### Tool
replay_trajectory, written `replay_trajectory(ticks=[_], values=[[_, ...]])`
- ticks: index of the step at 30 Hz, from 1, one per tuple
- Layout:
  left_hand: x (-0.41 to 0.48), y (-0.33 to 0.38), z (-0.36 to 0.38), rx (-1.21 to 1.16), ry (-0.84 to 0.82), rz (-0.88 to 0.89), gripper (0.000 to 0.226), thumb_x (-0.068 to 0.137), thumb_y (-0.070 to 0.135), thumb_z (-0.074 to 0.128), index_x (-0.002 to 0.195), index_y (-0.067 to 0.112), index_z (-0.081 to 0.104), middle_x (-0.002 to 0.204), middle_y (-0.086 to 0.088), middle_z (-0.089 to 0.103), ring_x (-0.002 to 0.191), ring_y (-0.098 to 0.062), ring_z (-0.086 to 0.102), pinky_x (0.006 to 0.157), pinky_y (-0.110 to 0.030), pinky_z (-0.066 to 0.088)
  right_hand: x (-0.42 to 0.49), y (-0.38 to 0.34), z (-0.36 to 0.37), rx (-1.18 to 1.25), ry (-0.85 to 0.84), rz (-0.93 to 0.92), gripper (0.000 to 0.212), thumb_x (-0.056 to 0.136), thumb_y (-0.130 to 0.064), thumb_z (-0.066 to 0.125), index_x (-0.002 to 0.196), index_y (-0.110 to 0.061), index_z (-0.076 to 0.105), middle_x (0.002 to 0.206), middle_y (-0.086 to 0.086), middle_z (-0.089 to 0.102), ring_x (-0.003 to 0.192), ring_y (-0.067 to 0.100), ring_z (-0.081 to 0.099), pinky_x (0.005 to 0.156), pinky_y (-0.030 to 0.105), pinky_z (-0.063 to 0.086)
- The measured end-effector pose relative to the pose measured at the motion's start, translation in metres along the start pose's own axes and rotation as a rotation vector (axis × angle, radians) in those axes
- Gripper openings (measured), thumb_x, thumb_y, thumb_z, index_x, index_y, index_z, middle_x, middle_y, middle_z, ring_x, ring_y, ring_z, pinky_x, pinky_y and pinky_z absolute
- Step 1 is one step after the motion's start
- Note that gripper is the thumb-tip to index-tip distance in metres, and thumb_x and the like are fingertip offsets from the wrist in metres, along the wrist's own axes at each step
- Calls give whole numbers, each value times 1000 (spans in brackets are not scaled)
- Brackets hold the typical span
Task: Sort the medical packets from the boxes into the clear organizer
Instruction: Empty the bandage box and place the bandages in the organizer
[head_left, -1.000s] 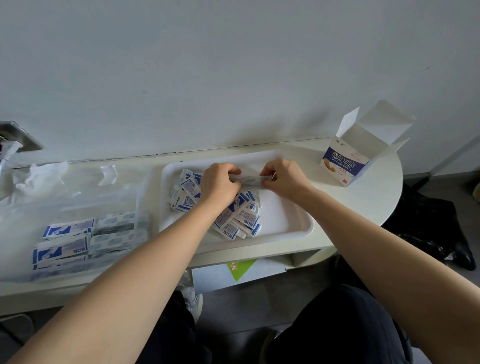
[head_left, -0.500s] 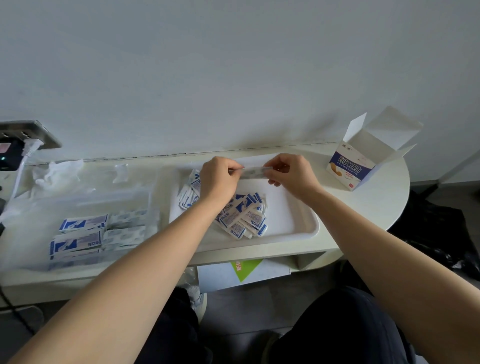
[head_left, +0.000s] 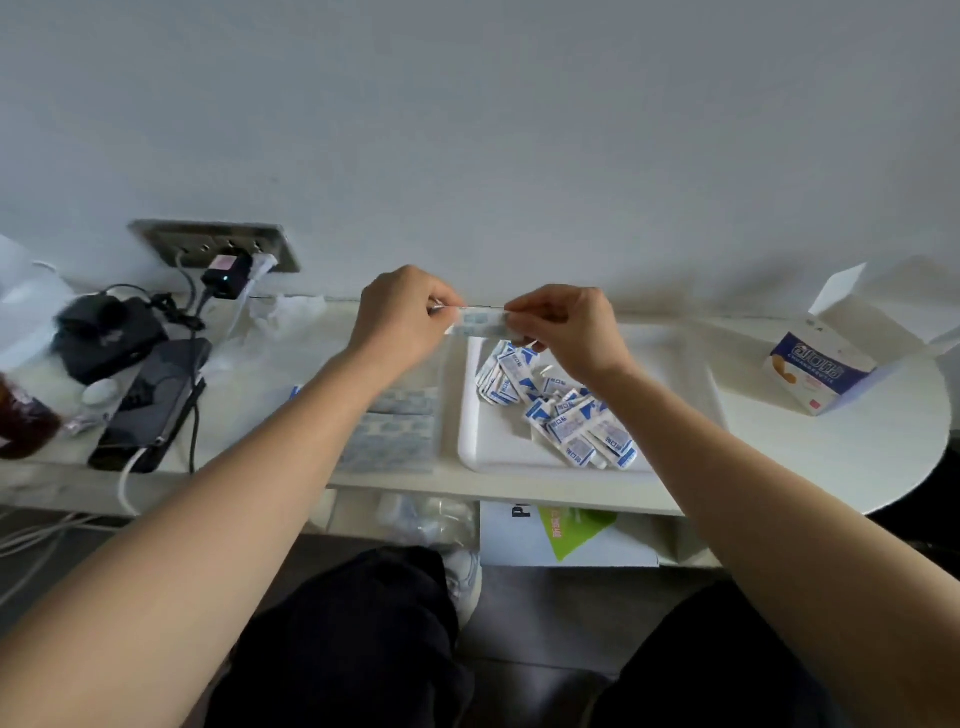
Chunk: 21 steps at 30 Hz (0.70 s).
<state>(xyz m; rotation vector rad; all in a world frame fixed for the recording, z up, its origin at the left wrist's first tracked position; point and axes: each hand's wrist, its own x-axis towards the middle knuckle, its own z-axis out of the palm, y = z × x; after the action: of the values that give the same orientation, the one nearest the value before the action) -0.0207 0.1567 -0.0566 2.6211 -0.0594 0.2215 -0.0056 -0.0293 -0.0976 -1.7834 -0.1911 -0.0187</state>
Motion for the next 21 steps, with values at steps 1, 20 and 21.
replay_trajectory(ticks=[1,20,21], values=[[-3,-5,-5,1,-14,-3,18,86,20,64,99,22,76,100,3,73,95,-16,65,75,-20,40,0,-3,9,1,-16,8,11,79,0,71,90,-1,72,66,10,68,53,10,62,52,18,48],[-21,-72,2,277,-313,-190,14,86,26,66,95,30,76,97,5,72,88,-20,64,70,-26,47,-15,-5,78,-528,-369,117,25,87,-31,65,111,-24,65,107,6,54,82,13,53,68,23,37],[-20,-71,6,299,-304,-190,14,86,23,66,93,30,76,98,4,71,88,-21,64,68,-26,45,-16,-5,78,-535,-396,117,26,89,-31,64,114,-23,64,107,5,55,84,15,54,69,24,38]])
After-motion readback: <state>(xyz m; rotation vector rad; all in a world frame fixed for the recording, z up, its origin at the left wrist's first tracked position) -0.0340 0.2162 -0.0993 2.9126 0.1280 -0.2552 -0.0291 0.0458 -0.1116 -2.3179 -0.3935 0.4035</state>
